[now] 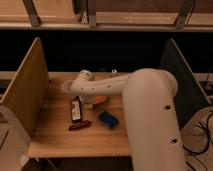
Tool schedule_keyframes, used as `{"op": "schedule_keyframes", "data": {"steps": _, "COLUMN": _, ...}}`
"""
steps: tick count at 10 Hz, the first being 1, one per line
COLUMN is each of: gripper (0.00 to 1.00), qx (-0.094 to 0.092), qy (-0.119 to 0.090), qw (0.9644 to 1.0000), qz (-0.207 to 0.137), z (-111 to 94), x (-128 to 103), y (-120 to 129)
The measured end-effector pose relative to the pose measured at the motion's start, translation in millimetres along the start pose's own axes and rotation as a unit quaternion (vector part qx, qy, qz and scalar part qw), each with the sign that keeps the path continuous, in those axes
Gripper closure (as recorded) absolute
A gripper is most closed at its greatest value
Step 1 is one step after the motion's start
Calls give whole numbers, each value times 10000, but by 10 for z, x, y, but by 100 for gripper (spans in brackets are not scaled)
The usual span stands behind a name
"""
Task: Pick up the ceramic bowl
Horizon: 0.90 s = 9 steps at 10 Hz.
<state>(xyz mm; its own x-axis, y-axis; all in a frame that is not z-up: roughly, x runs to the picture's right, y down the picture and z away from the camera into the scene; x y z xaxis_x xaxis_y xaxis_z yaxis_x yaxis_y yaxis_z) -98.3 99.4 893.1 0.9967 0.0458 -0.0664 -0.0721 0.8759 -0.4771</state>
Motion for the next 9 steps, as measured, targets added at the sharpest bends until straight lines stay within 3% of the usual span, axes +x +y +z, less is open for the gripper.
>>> {"op": "schedule_keyframes", "data": {"steps": 4, "gripper": 100, "qx": 242, "qy": 169, "qw": 9996, "qz": 36, "z": -284, "x": -66, "y": -60}}
{"op": "schedule_keyframes", "data": {"steps": 7, "gripper": 100, "qx": 613, "qy": 401, "qw": 9972, "qz": 159, "z": -628, "x": -91, "y": -135}}
{"op": "schedule_keyframes", "data": {"steps": 9, "gripper": 100, "qx": 733, "qy": 463, "qw": 9960, "qz": 236, "z": -779, "x": -122, "y": -107}}
